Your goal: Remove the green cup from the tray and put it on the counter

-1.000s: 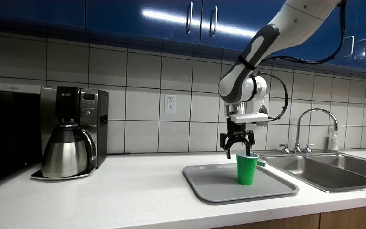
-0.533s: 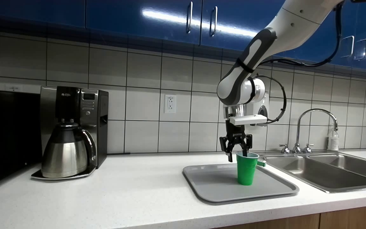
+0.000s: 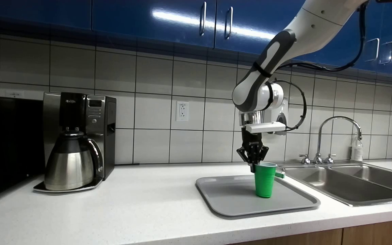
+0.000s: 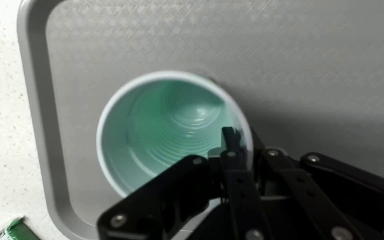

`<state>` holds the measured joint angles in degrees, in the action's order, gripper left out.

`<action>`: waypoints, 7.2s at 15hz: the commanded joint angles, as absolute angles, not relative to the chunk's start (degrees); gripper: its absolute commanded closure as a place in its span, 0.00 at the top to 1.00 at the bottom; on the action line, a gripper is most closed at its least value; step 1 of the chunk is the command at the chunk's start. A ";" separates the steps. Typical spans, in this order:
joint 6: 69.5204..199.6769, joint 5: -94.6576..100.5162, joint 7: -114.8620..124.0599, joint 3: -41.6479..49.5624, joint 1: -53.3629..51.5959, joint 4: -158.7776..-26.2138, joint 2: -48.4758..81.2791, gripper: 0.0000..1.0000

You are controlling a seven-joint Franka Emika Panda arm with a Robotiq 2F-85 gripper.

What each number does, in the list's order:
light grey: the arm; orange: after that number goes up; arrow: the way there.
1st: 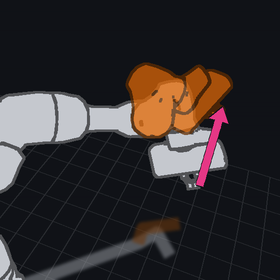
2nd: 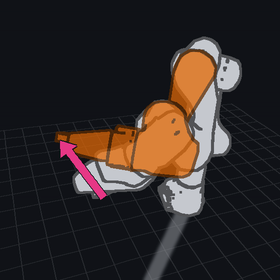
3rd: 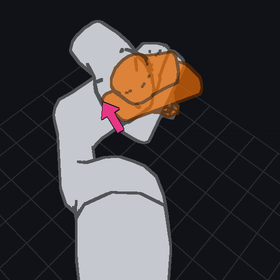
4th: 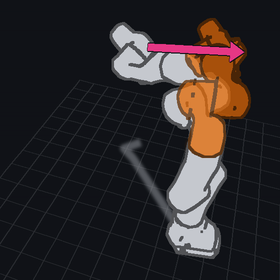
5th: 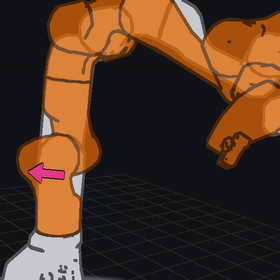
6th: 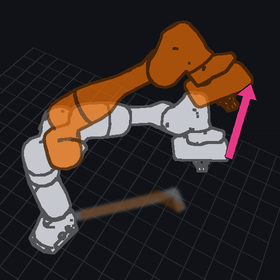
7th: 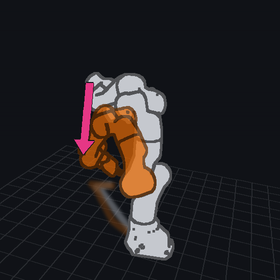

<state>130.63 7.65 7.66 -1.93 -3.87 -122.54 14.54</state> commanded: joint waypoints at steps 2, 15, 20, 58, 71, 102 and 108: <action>129.15 8.63 8.95 -1.34 -4.53 -121.90 13.50 0.00; 129.23 11.68 12.63 -1.92 -6.22 -123.05 6.63 0.01; 129.81 13.38 14.30 -2.03 -6.63 -121.30 7.31 0.01; 129.06 11.91 11.61 1.95 -7.67 -82.37 39.44 0.01; 126.93 11.61 11.59 2.32 -8.13 -76.73 44.46 0.01; 129.55 12.04 13.96 1.91 -9.77 -94.94 27.11 1.00; 129.31 12.47 15.85 1.36 -10.75 -104.81 19.16 1.00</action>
<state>129.20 11.89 13.54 1.80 -10.36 -97.65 25.26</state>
